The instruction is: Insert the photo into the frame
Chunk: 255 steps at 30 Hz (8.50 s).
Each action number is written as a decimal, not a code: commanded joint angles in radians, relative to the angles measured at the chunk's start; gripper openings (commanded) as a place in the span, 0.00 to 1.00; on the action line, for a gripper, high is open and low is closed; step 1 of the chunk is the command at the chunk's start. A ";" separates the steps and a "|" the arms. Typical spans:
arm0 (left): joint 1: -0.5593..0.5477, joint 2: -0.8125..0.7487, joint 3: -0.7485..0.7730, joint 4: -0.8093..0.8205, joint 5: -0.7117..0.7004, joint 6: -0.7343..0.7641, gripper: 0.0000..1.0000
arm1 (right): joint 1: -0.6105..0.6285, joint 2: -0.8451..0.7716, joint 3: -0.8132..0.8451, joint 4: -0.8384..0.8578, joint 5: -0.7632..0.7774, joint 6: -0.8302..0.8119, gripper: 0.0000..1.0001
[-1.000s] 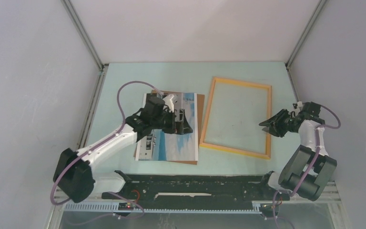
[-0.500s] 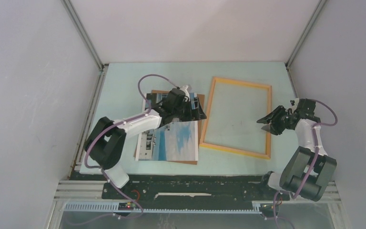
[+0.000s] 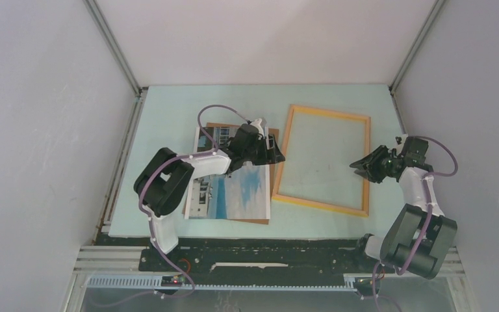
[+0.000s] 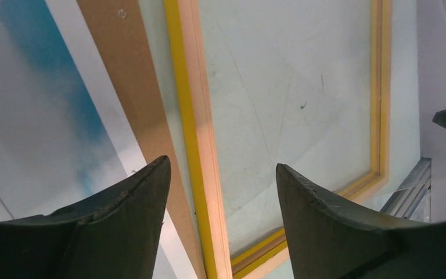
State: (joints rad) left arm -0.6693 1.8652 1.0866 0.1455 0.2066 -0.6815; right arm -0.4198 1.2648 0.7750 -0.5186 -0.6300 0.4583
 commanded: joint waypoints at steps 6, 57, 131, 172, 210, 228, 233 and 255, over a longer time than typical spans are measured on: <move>0.010 0.048 0.010 0.153 0.044 0.024 0.58 | -0.012 -0.039 0.006 0.042 -0.091 -0.014 0.34; 0.033 0.130 0.002 0.218 0.045 -0.024 0.29 | 0.009 -0.223 -0.146 0.234 -0.301 0.085 0.00; 0.034 0.151 0.001 0.256 0.099 -0.035 0.20 | 0.142 0.036 0.211 0.175 -0.122 -0.002 0.65; 0.068 -0.203 -0.335 0.476 0.191 -0.283 0.83 | 0.026 -0.176 0.004 0.277 -0.304 0.164 0.00; 0.048 -0.175 -0.428 0.466 0.042 -0.292 0.95 | 0.075 -0.342 -0.178 0.123 -0.279 0.042 0.10; -0.002 -0.029 -0.178 0.311 0.017 -0.003 0.87 | 0.094 -0.346 -0.251 0.138 -0.208 0.004 0.28; -0.006 -0.113 -0.180 0.224 -0.119 0.061 0.89 | 0.107 -0.340 -0.252 0.150 -0.206 0.012 0.28; -0.005 0.063 -0.124 0.341 0.053 -0.061 0.90 | 0.108 -0.319 -0.240 0.169 -0.191 0.001 0.44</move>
State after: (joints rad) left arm -0.6720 1.8862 0.9318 0.4385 0.2283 -0.7036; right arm -0.3172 0.9367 0.5152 -0.3912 -0.8211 0.4679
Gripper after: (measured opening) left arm 0.898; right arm 0.409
